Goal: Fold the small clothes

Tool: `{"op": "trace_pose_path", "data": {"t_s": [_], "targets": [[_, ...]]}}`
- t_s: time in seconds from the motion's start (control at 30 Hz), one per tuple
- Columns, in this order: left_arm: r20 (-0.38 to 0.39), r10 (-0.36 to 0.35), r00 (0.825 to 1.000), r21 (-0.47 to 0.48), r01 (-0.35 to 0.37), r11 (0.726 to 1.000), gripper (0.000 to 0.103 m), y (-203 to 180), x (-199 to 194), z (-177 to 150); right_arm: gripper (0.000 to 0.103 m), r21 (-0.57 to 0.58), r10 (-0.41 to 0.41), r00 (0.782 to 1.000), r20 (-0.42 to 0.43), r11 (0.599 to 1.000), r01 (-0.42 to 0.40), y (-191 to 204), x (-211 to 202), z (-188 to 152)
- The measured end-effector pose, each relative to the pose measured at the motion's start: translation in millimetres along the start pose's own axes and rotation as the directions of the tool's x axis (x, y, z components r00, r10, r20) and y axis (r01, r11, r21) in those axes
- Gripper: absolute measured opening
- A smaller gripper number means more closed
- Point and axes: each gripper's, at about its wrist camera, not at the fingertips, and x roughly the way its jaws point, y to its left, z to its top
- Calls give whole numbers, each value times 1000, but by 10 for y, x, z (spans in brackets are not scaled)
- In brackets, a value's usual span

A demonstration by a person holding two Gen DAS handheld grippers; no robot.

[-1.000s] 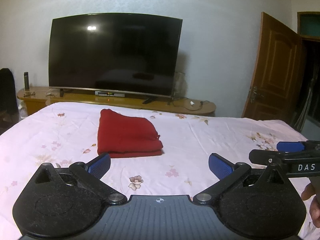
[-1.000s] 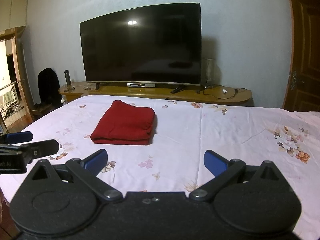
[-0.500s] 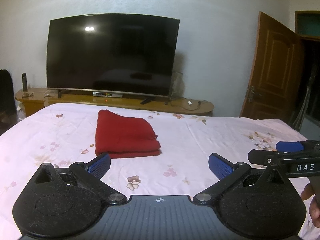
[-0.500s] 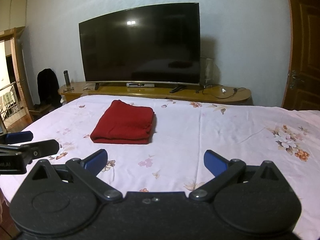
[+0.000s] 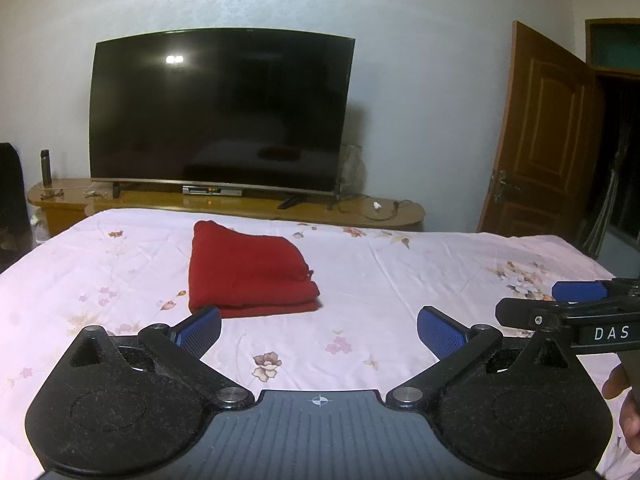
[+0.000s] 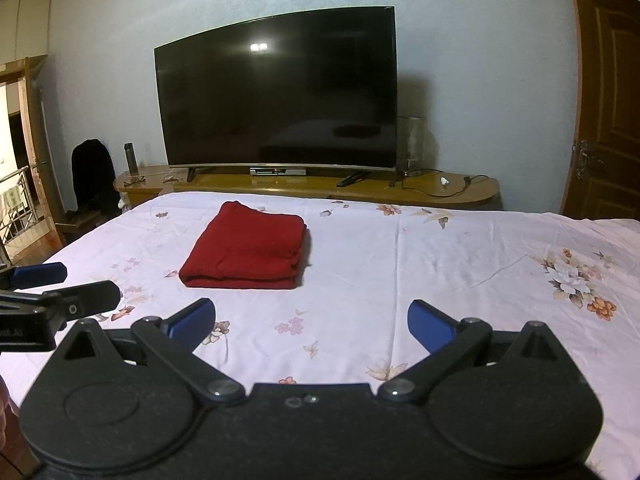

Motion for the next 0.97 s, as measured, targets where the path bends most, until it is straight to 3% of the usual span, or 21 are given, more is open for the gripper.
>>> {"op": "trace_pose_path", "data": {"t_s": [0.97], "targets": [[47, 38, 998, 24, -40, 999, 103, -36, -12, 14, 102, -4, 2, 1000, 3, 1000, -2, 24, 46, 13]]}}
